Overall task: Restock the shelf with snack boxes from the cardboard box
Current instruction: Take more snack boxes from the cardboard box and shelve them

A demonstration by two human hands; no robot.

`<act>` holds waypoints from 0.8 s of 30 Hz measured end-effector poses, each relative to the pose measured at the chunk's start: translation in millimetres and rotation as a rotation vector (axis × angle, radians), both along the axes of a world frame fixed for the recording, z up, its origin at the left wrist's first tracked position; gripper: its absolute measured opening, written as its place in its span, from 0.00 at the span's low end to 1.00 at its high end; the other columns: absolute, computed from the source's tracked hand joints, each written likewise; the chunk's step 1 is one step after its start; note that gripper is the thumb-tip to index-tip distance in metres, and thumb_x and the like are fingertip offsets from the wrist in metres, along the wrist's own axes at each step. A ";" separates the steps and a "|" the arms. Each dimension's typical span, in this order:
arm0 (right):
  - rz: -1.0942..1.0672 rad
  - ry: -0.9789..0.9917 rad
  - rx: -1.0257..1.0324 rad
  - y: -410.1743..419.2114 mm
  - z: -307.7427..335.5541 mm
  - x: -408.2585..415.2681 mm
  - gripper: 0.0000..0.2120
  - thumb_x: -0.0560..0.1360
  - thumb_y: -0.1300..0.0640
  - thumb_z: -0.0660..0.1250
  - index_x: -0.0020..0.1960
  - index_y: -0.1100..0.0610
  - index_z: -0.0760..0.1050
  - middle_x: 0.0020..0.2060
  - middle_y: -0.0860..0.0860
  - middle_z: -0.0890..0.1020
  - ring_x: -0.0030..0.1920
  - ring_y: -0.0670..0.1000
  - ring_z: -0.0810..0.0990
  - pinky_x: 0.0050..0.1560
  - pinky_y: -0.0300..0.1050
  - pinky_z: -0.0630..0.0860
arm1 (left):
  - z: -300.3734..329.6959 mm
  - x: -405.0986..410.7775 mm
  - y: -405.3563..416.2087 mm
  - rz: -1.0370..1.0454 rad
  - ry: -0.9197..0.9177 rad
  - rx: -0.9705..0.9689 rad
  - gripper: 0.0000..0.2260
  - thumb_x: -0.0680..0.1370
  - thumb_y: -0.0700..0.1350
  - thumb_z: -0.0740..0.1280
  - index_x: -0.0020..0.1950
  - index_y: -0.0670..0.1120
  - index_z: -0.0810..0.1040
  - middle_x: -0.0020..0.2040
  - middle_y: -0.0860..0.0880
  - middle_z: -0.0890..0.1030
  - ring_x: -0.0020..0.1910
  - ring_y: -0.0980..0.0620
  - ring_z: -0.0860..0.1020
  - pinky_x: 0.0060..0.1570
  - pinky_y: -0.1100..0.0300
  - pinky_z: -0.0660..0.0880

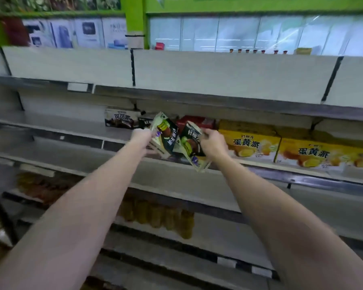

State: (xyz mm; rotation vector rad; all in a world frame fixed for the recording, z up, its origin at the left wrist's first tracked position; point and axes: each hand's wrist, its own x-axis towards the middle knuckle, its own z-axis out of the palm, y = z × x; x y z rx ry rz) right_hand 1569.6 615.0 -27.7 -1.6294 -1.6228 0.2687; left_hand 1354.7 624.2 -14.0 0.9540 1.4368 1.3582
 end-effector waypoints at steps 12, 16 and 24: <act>0.022 -0.033 0.005 69.2 3.7 -86.6 0.16 0.81 0.52 0.62 0.67 0.51 0.76 0.59 0.50 0.82 0.56 0.53 0.80 0.56 0.47 0.76 | 10.8 -105.2 61.0 0.030 0.077 0.004 0.04 0.79 0.32 0.63 0.48 0.40 0.71 0.49 0.37 0.81 0.40 0.41 0.81 0.35 0.43 0.79; 0.031 0.064 0.011 92.6 3.4 -95.5 0.19 0.82 0.51 0.61 0.71 0.52 0.72 0.63 0.51 0.80 0.59 0.54 0.79 0.58 0.48 0.75 | 6.9 -116.5 76.7 -0.067 -0.142 -0.036 0.15 0.74 0.33 0.63 0.60 0.40 0.71 0.57 0.36 0.79 0.51 0.34 0.79 0.39 0.34 0.80; 0.122 -0.039 -0.031 143.4 3.7 -112.3 0.18 0.81 0.49 0.62 0.68 0.53 0.75 0.58 0.56 0.82 0.57 0.59 0.80 0.57 0.51 0.77 | -12.4 -114.0 116.7 -0.009 -0.274 -0.085 0.07 0.72 0.32 0.55 0.39 0.42 0.70 0.39 0.41 0.82 0.36 0.44 0.82 0.35 0.53 0.79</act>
